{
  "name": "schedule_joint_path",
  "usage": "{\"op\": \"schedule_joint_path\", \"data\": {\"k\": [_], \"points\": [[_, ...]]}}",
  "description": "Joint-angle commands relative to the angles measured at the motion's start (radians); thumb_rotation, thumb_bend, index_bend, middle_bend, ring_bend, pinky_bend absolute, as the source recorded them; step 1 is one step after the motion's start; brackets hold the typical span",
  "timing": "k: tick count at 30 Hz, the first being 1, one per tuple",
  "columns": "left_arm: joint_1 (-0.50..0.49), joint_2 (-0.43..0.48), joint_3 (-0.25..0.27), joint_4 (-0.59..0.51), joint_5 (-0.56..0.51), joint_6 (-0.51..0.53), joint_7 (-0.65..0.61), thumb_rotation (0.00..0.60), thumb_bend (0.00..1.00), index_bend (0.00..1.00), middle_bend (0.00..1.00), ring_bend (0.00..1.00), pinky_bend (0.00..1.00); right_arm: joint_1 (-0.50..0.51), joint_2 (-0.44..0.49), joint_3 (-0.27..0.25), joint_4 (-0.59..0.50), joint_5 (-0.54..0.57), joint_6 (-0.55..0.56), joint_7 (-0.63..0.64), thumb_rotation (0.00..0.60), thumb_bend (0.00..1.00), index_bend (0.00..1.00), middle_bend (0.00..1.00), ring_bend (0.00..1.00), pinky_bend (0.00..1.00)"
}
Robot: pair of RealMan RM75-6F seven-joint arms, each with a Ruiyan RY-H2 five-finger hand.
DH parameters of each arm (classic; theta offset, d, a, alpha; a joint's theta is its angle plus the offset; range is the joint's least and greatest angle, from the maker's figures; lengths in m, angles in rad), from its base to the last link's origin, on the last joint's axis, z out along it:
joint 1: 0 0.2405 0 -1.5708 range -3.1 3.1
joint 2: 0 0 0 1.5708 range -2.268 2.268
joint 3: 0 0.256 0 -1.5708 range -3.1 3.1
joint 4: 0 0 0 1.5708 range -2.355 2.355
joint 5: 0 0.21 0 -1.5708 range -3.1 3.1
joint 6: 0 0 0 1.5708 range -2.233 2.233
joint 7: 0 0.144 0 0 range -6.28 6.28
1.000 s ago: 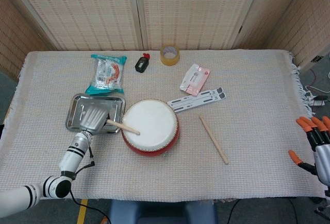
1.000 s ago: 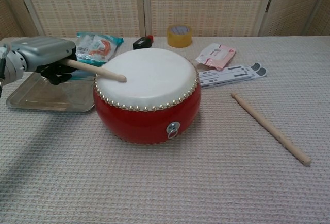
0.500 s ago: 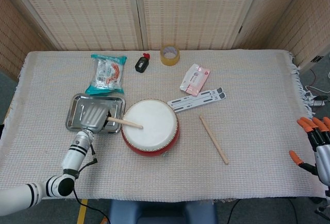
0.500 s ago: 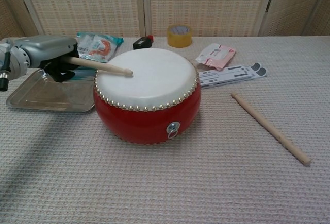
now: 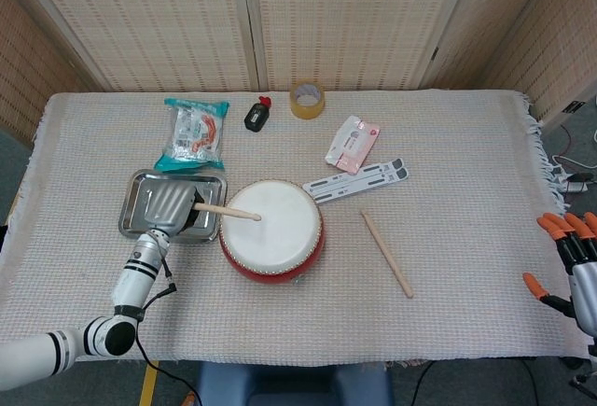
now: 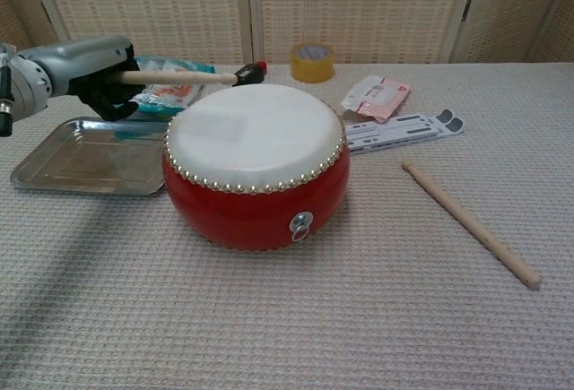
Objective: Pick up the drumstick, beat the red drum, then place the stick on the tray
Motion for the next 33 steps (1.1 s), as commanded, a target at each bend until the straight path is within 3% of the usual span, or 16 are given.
{"op": "schedule_joint_path", "data": {"k": [1,6,11,13,19,21,22,27,30,33], "points": [[-0.031,-0.014,0.070,0.056,0.043,-0.008,0.147,0.600,0.60,1.00,1.00,1.00,1.00,-0.001,0.001,0.000,0.000,0.001,0.001,0.001,0.600,0.22,0.16,0.14,0.03,0.02],[-0.038,-0.006,0.083,0.038,0.032,-0.010,0.184,0.600,0.60,1.00,1.00,1.00,1.00,-0.002,0.001,-0.001,0.000,0.002,0.001,0.001,0.600,0.22,0.16,0.14,0.03,0.02],[-0.002,0.009,-0.024,-0.052,-0.031,0.041,0.003,0.600,0.60,1.00,1.00,1.00,1.00,-0.001,-0.002,-0.001,0.002,0.001,0.000,0.001,0.600,0.22,0.16,0.14,0.03,0.02],[-0.001,0.027,-0.042,-0.072,-0.047,0.033,-0.024,0.600,0.60,1.00,1.00,1.00,1.00,-0.002,-0.002,-0.002,0.002,0.002,0.000,0.001,0.600,0.22,0.16,0.14,0.03,0.02],[-0.018,0.032,-0.023,-0.053,-0.036,0.027,0.018,0.600,0.60,1.00,1.00,1.00,1.00,-0.002,-0.003,-0.001,0.002,0.003,0.000,0.000,0.600,0.22,0.16,0.14,0.03,0.02],[-0.037,0.014,0.016,-0.008,-0.012,0.025,0.087,0.600,0.60,1.00,1.00,1.00,1.00,-0.002,-0.004,-0.001,0.002,0.004,-0.001,0.001,0.600,0.22,0.16,0.14,0.03,0.02],[-0.058,-0.010,0.069,0.051,0.022,0.016,0.181,0.600,0.60,1.00,1.00,1.00,1.00,-0.001,-0.003,-0.002,0.003,0.004,-0.002,0.002,0.600,0.22,0.16,0.14,0.03,0.02],[-0.066,-0.033,0.097,0.082,0.027,0.025,0.246,0.600,0.60,1.00,1.00,1.00,1.00,-0.001,-0.002,-0.001,0.004,0.008,-0.005,0.005,0.600,0.22,0.16,0.14,0.03,0.02],[-0.058,-0.007,0.066,0.040,0.010,0.038,0.207,0.600,0.60,1.00,1.00,1.00,1.00,0.001,-0.004,-0.001,0.007,0.005,-0.005,0.007,0.600,0.22,0.16,0.14,0.03,0.02],[-0.037,0.025,-0.006,-0.035,-0.048,0.034,0.080,0.600,0.60,1.00,1.00,1.00,1.00,0.002,-0.005,-0.001,0.008,0.002,-0.004,0.008,0.600,0.22,0.16,0.14,0.03,0.02]]}}
